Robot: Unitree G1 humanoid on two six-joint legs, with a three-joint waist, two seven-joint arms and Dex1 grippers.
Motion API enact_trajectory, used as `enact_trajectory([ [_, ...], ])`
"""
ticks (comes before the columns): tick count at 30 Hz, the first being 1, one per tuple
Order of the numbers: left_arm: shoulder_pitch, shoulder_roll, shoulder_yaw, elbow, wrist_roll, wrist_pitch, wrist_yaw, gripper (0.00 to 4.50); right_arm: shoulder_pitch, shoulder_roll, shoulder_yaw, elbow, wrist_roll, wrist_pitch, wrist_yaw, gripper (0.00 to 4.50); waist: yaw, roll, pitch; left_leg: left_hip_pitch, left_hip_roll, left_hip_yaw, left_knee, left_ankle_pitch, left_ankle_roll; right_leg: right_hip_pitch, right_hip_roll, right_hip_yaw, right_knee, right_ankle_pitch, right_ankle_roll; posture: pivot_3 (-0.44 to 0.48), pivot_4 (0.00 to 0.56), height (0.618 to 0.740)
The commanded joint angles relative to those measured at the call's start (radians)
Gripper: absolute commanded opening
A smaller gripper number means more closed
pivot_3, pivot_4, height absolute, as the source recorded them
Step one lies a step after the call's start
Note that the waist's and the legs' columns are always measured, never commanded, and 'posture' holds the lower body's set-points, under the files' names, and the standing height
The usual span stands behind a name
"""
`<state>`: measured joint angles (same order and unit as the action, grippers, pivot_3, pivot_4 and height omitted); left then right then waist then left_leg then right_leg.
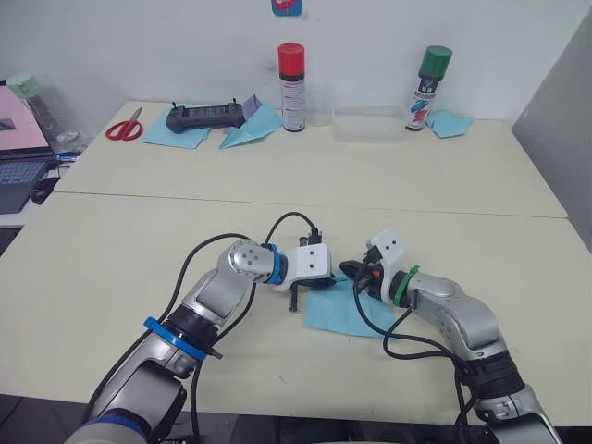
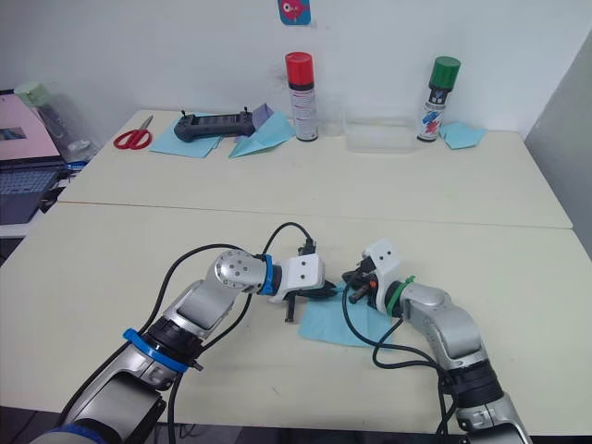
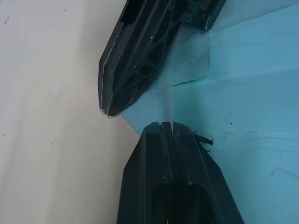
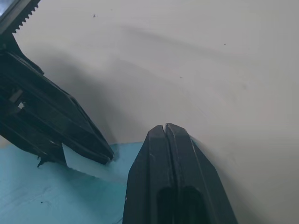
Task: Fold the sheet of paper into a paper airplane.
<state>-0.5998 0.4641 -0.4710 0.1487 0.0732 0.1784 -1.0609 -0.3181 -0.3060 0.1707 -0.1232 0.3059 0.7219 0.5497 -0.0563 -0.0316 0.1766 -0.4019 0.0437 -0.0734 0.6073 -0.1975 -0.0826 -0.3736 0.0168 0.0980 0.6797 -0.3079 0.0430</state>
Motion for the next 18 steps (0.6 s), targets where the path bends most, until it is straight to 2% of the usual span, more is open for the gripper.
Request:
enact_trajectory([
  [1, 0.01, -0.001, -0.004, 0.017, 0.027, -0.004, 0.013, 0.04, 0.027, 0.0, 0.025, -0.004, -0.002, 0.002, 0.015, 0.0, 0.0, 0.0, 0.0, 0.0, 0.0, 0.0, 0.0, 0.0, 0.0, 0.0, 0.0, 0.0, 0.0, 0.0, 0.0, 0.0, 0.15, 0.74],
  [2, 0.013, 0.0, -0.004, 0.014, 0.026, -0.006, 0.01, 0.04, 0.031, -0.001, 0.029, -0.002, -0.006, 0.0, 0.015, 0.0, 0.0, 0.0, 0.0, 0.0, 0.0, 0.0, 0.0, 0.0, 0.0, 0.0, 0.0, 0.0, 0.0, 0.0, 0.0, 0.0, 0.15, 0.74],
  [5, 0.021, 0.0, 0.002, -0.006, 0.01, -0.009, -0.002, 0.72, 0.037, -0.003, 0.037, 0.005, -0.016, -0.009, 0.015, 0.0, -0.001, 0.0, 0.0, 0.0, 0.0, 0.0, 0.0, 0.0, 0.0, 0.0, 0.0, 0.0, 0.0, 0.0, 0.0, 0.0, 0.15, 0.74],
  [14, 0.016, 0.1, 0.066, -0.165, -0.095, 0.112, -0.131, 3.42, 0.048, -0.012, 0.036, 0.007, -0.022, -0.018, 0.018, 0.0, -0.001, 0.0, 0.0, 0.0, 0.001, 0.0, -0.002, 0.0, 0.0, -0.001, 0.001, -0.001, 0.0, -0.001, -0.001, 0.0, 0.15, 0.74],
  [17, 0.007, 0.117, 0.137, -0.191, -0.153, 0.197, -0.117, 4.37, 0.054, -0.018, 0.032, -0.004, -0.018, -0.013, 0.022, 0.0, -0.002, 0.001, 0.001, -0.001, 0.001, 0.0, -0.002, 0.0, 0.0, -0.002, 0.0, -0.001, 0.0, -0.001, 0.0, 0.0, 0.15, 0.74],
  [18, 0.009, 0.068, 0.229, -0.154, -0.228, 0.245, -0.059, 4.44, 0.062, -0.028, 0.039, -0.018, -0.013, -0.005, 0.034, 0.0, -0.001, 0.001, 0.001, -0.001, 0.001, 0.0, -0.002, 0.0, 0.0, -0.001, 0.0, -0.001, 0.0, -0.001, 0.0, 0.0, 0.15, 0.74],
])
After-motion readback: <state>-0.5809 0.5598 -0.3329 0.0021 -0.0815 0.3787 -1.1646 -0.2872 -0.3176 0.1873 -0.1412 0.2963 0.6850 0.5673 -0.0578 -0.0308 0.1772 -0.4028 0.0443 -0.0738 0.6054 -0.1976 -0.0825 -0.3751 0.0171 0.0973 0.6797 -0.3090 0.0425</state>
